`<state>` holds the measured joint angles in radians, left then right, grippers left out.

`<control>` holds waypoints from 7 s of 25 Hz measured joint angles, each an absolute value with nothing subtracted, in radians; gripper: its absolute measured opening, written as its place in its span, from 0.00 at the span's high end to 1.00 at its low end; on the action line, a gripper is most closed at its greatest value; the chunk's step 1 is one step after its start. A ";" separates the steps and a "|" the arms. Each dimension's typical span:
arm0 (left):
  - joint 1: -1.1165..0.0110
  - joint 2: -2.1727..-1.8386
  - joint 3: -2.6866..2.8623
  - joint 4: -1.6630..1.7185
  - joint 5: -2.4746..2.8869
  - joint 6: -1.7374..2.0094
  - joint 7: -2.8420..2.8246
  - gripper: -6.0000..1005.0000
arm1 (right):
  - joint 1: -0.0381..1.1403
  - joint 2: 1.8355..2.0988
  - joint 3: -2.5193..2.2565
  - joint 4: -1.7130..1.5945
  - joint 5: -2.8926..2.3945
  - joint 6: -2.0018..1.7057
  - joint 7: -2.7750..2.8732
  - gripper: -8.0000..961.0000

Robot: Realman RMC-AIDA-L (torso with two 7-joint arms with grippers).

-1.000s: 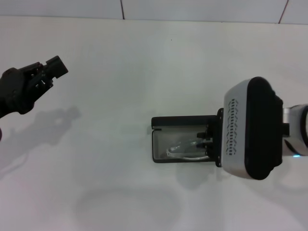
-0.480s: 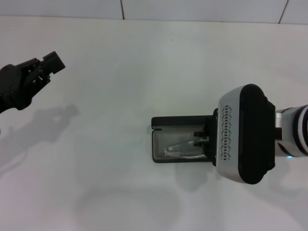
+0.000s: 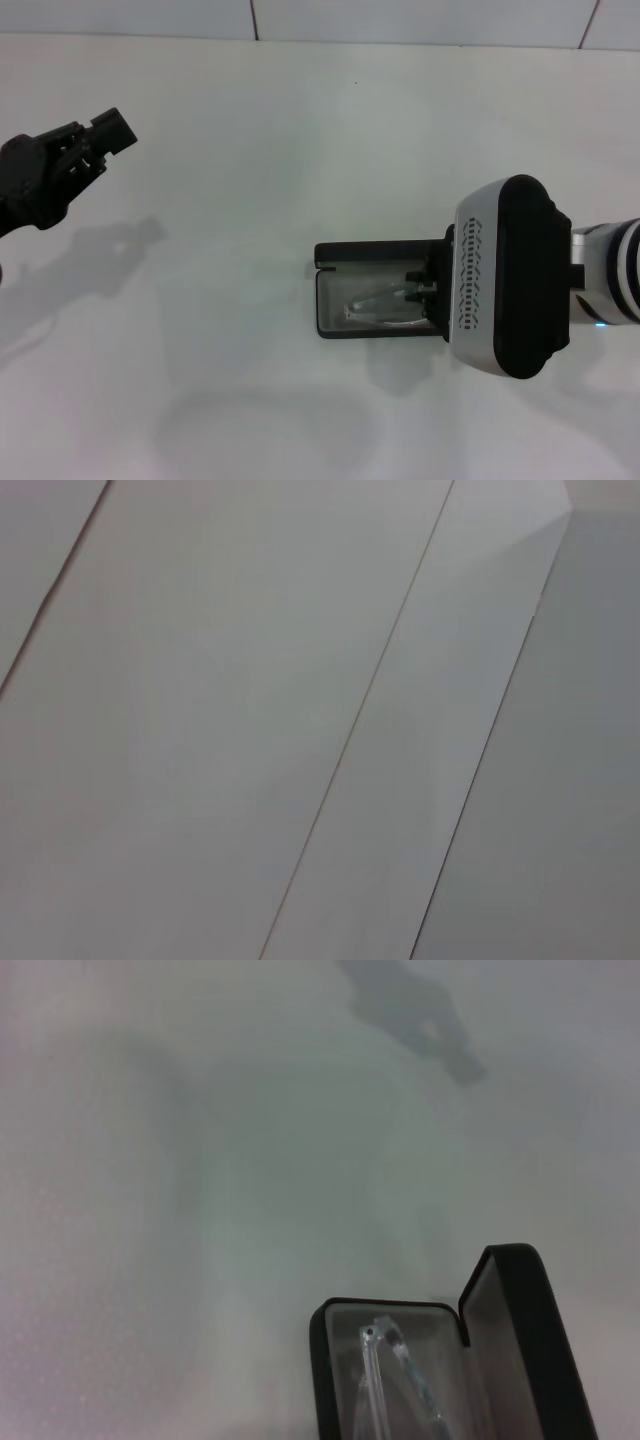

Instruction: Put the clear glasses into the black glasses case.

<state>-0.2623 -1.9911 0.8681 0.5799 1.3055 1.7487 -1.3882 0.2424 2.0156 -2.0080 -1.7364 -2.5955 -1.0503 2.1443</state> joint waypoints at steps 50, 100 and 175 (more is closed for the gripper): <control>-0.313 -1.993 0.877 0.584 1.317 1.764 -1.394 0.85 | 0.221 2.010 -1.293 -1.788 -1.769 -1.612 1.957 0.84; -0.730 -2.106 1.441 0.330 1.389 1.171 -1.318 0.82 | 0.274 1.993 -0.259 -0.863 -1.632 -1.923 1.550 0.84; -0.338 -1.954 1.164 0.786 1.408 1.928 -1.407 0.35 | 0.477 2.028 -1.070 -0.618 -1.502 -1.920 1.336 0.11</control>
<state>-0.3383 -1.9543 1.1639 0.7863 1.4082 1.9280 -1.4066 0.4774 2.0279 -1.0704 -0.6181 -1.5015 -1.9197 1.3358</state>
